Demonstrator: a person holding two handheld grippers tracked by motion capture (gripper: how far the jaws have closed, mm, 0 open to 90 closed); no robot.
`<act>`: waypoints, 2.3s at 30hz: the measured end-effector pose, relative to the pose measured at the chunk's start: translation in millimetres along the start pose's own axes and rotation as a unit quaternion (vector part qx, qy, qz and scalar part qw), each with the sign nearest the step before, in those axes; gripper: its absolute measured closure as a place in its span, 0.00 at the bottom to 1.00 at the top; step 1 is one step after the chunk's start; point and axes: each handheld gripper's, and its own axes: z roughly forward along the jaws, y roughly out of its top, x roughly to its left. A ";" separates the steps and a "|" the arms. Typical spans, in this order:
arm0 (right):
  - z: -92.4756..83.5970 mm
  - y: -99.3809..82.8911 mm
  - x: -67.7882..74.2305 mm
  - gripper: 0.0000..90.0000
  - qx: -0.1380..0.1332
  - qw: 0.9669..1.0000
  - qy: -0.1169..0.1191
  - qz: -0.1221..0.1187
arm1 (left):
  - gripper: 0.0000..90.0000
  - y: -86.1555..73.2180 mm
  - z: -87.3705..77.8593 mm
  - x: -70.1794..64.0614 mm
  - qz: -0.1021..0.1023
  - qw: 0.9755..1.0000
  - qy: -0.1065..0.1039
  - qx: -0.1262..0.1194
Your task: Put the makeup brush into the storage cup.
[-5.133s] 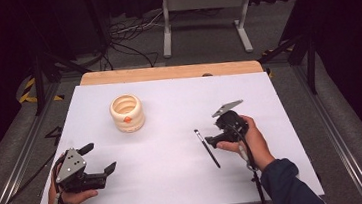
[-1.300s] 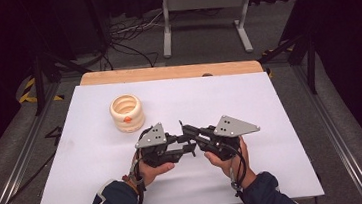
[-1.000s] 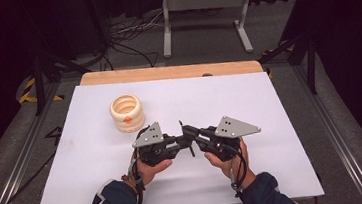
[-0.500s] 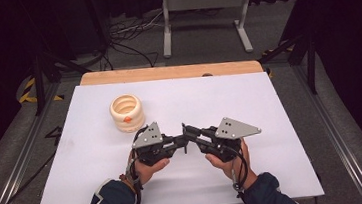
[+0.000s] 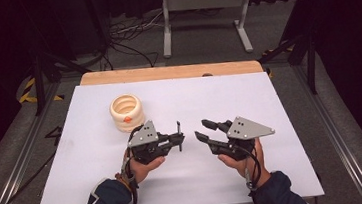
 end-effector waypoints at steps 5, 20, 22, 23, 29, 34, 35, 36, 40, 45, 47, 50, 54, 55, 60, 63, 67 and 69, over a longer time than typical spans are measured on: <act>-5.5 -9.9 -4.3 0.45 0.032 0.999 -0.023 -0.029 | 0.93 1.3 -3.6 1.0 0.002 1.000 0.007 0.002; -25.9 -44.1 -14.1 0.15 0.090 0.991 -0.074 -0.060 | 0.93 5.2 -11.2 2.1 0.013 1.000 0.018 -0.001; -30.1 -48.4 -16.6 0.15 0.092 0.991 -0.078 -0.061 | 0.93 5.7 -12.1 1.5 0.009 1.000 0.020 -0.002; -32.5 -50.9 -18.0 0.14 0.097 0.990 -0.083 -0.060 | 0.93 6.2 -12.9 1.9 0.011 1.000 0.020 -0.002; -49.0 -65.1 -25.8 0.12 0.112 0.987 -0.102 -0.053 | 0.93 7.6 -16.7 3.5 0.014 1.000 0.025 -0.006; -64.1 -74.8 -33.0 0.10 0.119 0.984 -0.126 -0.043 | 0.93 8.8 -21.2 5.3 0.010 0.999 0.030 -0.013; -66.7 -76.9 -34.3 0.10 0.121 0.983 -0.129 -0.044 | 0.93 9.2 -22.5 6.2 0.009 0.999 0.031 -0.015; -69.1 -79.1 -35.3 0.10 0.122 0.983 -0.131 -0.041 | 0.93 9.7 -23.8 6.5 0.005 0.999 0.031 -0.016; -75.4 -85.8 -38.3 0.09 0.123 0.983 -0.134 -0.029 | 0.93 12.7 -29.0 7.9 0.007 0.999 0.036 -0.021; -77.5 -90.5 -39.2 0.09 0.128 0.982 -0.139 -0.029 | 0.93 15.0 -36.6 12.6 0.012 0.998 0.049 -0.025; -76.6 -91.3 -39.1 0.09 0.131 0.981 -0.139 -0.032 | 0.93 15.3 -37.9 13.0 0.008 0.998 0.049 -0.026; -74.9 -92.0 -38.3 0.09 0.133 0.981 -0.136 -0.033 | 0.93 17.5 -44.7 16.7 0.008 0.998 0.057 -0.029; -73.4 -92.7 -37.8 0.09 0.132 0.982 -0.132 -0.031 | 0.93 19.4 -51.3 19.6 0.011 0.997 0.066 -0.032; -73.4 -92.7 -37.8 0.09 0.132 0.982 -0.132 -0.031 | 0.93 20.2 -53.1 20.5 0.014 0.997 0.067 -0.030; -71.9 -93.3 -37.4 0.09 0.134 0.982 -0.130 -0.034 | 0.93 24.2 -67.9 29.2 0.011 0.995 0.085 -0.043; -71.3 -93.9 -37.4 0.09 0.135 0.982 -0.130 -0.033 | 0.93 27.0 -77.6 35.5 0.010 0.994 0.098 -0.051; -70.2 -94.8 -37.5 0.09 0.137 0.982 -0.129 -0.032 | 0.93 31.4 -89.6 44.4 0.010 0.992 0.115 -0.059; -70.2 -94.9 -37.7 0.09 0.138 0.981 -0.130 -0.030 | 0.93 33.9 -94.5 48.7 0.006 0.991 0.123 -0.061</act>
